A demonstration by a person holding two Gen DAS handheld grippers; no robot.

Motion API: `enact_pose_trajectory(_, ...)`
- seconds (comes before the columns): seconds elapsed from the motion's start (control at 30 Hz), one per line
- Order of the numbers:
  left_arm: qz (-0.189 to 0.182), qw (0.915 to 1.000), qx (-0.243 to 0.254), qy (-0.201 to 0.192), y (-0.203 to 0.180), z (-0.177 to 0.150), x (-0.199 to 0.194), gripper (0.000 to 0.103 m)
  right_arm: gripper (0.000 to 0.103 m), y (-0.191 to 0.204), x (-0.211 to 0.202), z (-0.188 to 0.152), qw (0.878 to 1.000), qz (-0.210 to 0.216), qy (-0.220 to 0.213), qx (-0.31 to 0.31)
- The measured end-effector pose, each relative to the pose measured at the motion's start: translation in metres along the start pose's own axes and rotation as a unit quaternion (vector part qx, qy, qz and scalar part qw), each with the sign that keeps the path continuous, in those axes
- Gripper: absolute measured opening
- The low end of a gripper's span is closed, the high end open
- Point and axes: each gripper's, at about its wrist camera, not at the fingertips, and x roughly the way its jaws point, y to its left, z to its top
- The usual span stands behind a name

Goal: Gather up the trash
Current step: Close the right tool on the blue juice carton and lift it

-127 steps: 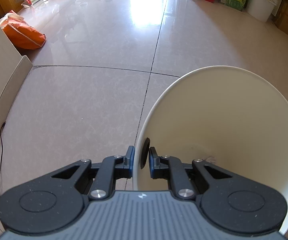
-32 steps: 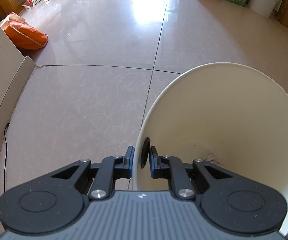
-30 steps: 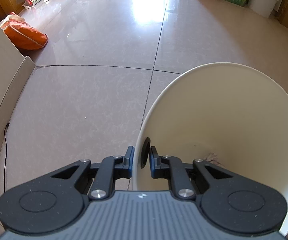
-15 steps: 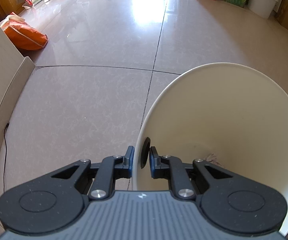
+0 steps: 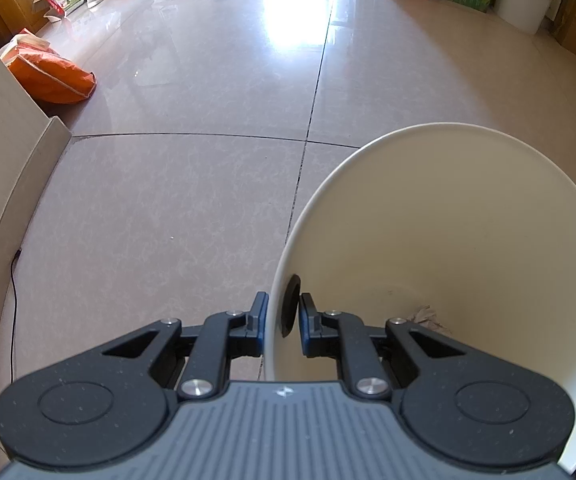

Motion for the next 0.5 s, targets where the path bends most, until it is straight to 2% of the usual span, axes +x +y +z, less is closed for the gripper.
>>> enact_pose_trajectory(0.13, 0.001, 1.0, -0.001, 0.001, -0.001, 0.0, 0.0, 0.014, 0.073, 0.005, 0.015, -0.009, 1.0, -0.01, 0.006, 0.004)
enact_pose_trajectory(0.2, 0.001, 1.0, -0.002, 0.001, -0.001, 0.001, 0.0, 0.014, 0.061, 0.007, 0.019, -0.009, 1.0, -0.006, 0.007, 0.015)
enact_pose_trajectory(0.5, 0.0, 1.0, -0.002, 0.0, 0.0, 0.0, -0.001, 0.014, 0.059, 0.007, 0.001, -0.006, 0.999, -0.006, -0.008, 0.036)
